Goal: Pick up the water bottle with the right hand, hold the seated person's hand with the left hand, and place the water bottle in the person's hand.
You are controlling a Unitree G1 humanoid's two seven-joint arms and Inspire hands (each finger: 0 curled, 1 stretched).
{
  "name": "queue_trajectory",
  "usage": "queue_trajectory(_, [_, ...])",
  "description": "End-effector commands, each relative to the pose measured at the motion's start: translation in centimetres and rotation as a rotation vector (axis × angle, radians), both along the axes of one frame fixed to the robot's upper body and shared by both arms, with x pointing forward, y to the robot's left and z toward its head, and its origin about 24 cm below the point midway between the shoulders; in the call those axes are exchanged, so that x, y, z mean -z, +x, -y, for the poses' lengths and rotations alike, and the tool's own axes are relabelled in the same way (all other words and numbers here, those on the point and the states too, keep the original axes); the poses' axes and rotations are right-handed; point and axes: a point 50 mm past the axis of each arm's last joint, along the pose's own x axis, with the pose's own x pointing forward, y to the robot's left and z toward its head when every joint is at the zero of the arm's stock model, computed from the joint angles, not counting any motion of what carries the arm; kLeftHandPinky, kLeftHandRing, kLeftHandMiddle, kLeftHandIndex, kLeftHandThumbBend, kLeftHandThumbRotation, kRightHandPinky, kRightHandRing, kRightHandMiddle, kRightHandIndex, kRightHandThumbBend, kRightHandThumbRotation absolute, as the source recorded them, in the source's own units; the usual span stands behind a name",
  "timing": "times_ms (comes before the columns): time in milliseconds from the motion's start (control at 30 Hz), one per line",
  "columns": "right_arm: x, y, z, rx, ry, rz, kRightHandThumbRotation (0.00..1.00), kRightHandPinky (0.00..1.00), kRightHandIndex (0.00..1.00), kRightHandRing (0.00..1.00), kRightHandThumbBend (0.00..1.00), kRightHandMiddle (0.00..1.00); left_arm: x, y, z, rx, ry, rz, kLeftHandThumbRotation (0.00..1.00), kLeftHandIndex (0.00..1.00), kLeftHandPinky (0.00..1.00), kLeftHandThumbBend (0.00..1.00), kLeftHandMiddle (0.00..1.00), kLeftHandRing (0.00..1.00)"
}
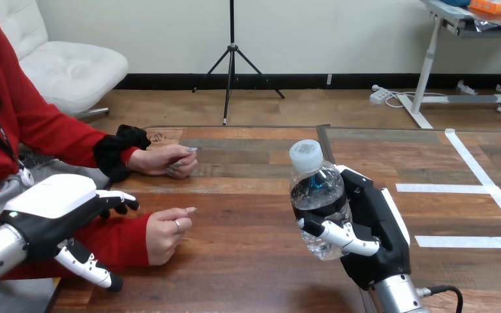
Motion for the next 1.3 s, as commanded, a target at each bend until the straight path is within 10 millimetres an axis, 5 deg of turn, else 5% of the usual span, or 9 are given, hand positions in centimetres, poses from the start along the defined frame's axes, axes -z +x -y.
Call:
queue_trajectory(0, [-2.4, 1.0, -0.7, -0.002, 0.037, 0.107, 0.05, 0.1, 0.41, 0.15, 0.92, 0.26, -2.4, 1.6, 0.9, 0.022, -0.001, 0.101, 0.31, 0.77, 0.62, 1.0, 0.73, 0.69])
queue_trajectory(733, [-2.9, 0.7, -1.3, -0.039, 0.098, 0.129, 0.03, 0.1, 0.43, 0.15, 0.91, 0.25, -2.3, 1.8, 2.0, -0.004, -0.044, 0.082, 0.11, 0.62, 0.54, 1.0, 0.6, 0.57])
queue_trajectory(1267, [-3.3, 0.2, -2.1, -0.063, 0.133, 0.135, 0.02, 0.1, 0.43, 0.16, 0.93, 0.27, -1.9, 1.8, 2.6, -0.004, -0.028, 0.05, 0.07, 0.53, 0.49, 0.99, 0.52, 0.5])
